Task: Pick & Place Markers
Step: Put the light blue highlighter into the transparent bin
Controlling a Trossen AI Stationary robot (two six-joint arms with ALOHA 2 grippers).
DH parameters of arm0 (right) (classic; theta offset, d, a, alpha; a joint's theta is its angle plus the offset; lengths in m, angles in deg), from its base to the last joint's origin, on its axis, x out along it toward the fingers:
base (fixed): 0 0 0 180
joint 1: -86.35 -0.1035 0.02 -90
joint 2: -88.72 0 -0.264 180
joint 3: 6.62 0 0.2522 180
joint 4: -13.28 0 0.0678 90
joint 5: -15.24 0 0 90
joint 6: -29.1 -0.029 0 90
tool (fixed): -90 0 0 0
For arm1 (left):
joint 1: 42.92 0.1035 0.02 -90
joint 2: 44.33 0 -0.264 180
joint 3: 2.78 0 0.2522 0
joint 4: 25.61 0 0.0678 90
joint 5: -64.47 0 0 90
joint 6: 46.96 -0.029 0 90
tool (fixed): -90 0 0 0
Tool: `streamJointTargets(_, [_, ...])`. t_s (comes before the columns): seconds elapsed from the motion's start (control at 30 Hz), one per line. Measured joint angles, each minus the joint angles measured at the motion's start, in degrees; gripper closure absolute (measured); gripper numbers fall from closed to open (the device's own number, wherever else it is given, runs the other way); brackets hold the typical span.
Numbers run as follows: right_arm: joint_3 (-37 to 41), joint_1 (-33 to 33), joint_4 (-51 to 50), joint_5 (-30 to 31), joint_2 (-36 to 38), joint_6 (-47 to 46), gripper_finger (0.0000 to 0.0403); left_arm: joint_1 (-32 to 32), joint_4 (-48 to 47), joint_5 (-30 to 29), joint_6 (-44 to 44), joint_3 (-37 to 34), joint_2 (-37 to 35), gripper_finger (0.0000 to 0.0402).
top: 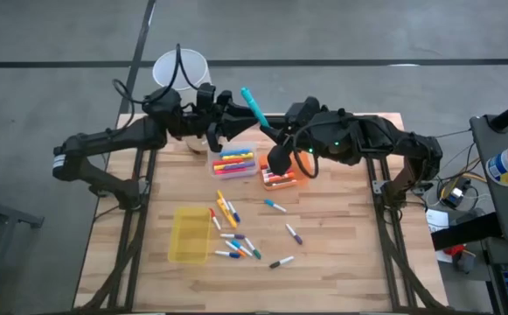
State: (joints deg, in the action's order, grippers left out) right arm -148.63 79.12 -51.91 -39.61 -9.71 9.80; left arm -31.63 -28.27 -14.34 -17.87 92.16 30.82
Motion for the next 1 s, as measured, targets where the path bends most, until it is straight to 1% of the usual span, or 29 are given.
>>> streamJointTargets(0.13, [1.0,0.74,0.12,-0.1,0.02,0.04,0.0347,0.07,-0.36,-0.31,0.11,0.92,1.07,0.0247])
streamJointTargets(0.17, [1.07,1.03,0.21,-0.64,0.02,0.01,0.0347,0.07,-0.39,-0.29,0.43,0.99,1.1,0.0248])
streamJointTargets(0.23, [1.12,1.82,0.52,-3.58,0.03,-0.03,0.0346,0.07,-0.34,-0.36,1.46,1.04,0.98,0.0257])
streamJointTargets(0.33, [1.69,2.09,1.48,-4.85,0.11,-0.47,0.0342,0.28,-0.8,-0.62,2.24,1.04,0.78,0.0286])
streamJointTargets(0.47, [1.98,2.11,1.74,-4.83,0.07,0.07,0.0337,0.31,-1.84,-1.54,1.94,1.04,0.56,0.0344])
streamJointTargets(0.53, [2.06,2.22,1.3,-4.85,0.07,0.63,0.0328,0.38,-3.23,-2.46,1.18,1.06,0.36,0.0349])
streamJointTargets(0.67, [2.27,2.15,-3.68,-4.85,0.05,3.37,0.0294,0.88,-11.03,-4.75,-0.25,1.06,-0.3,0.0349])
streamJointTargets(0.8, [2.18,2.17,-7.92,-4.71,1.19,4.55,0.0264,1.38,-20.35,-8.84,-3.92,1.08,-0.52,0.0349])
streamJointTargets(0.9, [2.17,2.15,-9.25,-4.59,1.56,4.56,0.0251,1.36,-28.13,-13.13,-5.09,1.08,-0.37,0.0348])
streamJointTargets(1.0, [2.17,2.15,-9.39,-4.61,1.84,4.54,0.0245,1.36,-33.63,-16.2,-8.3,1.08,-0.06,0.0339])
